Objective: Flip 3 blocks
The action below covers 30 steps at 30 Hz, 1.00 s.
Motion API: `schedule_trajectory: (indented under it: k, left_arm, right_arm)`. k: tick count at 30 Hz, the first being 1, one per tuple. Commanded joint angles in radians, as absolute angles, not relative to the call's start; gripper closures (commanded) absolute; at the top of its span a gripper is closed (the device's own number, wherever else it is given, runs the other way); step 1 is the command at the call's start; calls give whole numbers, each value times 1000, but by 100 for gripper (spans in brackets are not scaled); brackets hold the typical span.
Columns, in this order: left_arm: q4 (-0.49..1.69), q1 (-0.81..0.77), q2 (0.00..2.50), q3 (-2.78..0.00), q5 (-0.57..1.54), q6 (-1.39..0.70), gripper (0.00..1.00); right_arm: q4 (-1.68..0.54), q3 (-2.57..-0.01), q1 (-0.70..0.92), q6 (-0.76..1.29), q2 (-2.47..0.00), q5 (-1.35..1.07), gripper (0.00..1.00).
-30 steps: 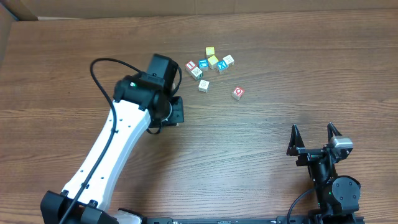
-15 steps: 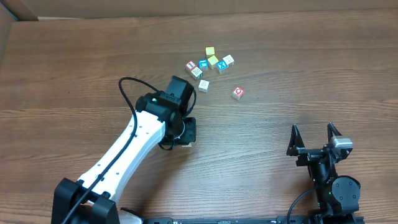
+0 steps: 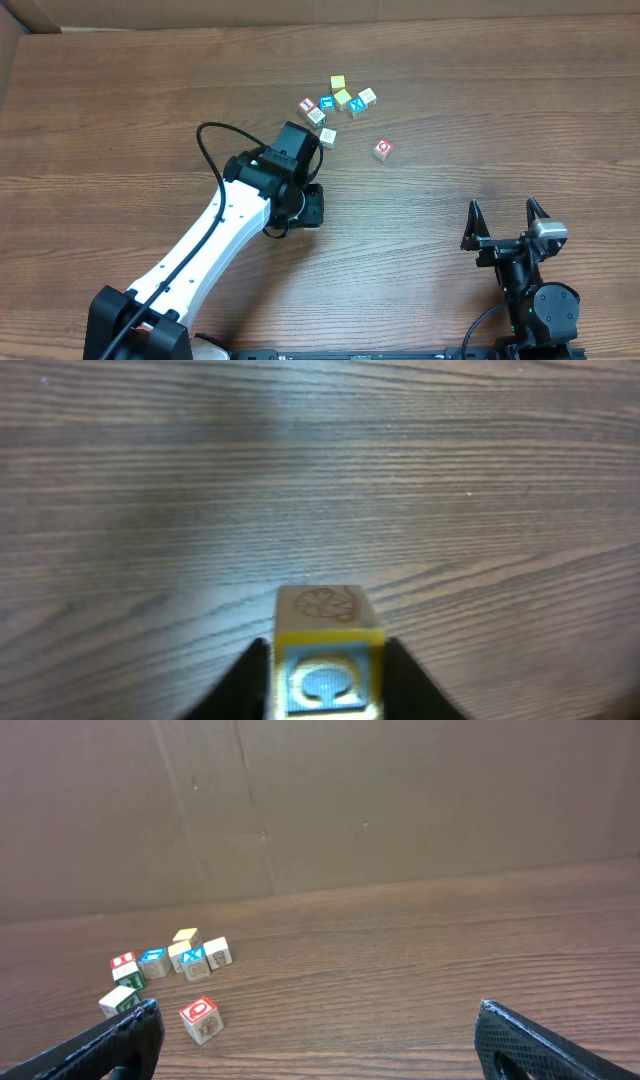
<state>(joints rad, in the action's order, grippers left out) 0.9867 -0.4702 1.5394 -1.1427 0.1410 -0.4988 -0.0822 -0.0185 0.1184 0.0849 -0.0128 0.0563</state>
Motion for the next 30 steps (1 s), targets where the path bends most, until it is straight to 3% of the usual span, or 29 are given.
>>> schedule_trajectory:
  k: [1,3,6,15,16,18,20,27,28,30]
  left_arm:
    - [984,-475,1544,-1135,147,-510,20]
    - [988,-475,1544,-1135,146,-509,13]
    - [988,-474,1544,-1135,121,-509,12]
    - [942,-474,1544,-1135,75,-510,28]
    - [944,-474,1544,-1135,75,-510,32]
    - [966,-475,1544,-1135,83,-510,61]
    - [1001,-482,1544,-1133,104,-510,96]
    - [1066,-557,1545,-1101,230,-509,96]
    - [1063,-573,1545,-1095,248,-510,92]
    - [1042,-613,1545,-1080,251,-510,55]
  right_arm:
    - [-78,-8,116,81,-3,57,0]
    - [-78,-8,116,81,-3,57,0]
    - [-78,-8,116,81,-3,57,0]
    - [-78,-8,116,81,-3,57,0]
    - [-78,-8,116,81,-3,57,0]
    - [-78,-8,116,81,-3,57,0]
    - [-77,-8,116,81,-3,57,0]
    - [-78,-8,116,81,-3,57,0]
    - [-78,-8,116,81,-3,57,0]
    - [-78,-8,116,81,-3,57,0]
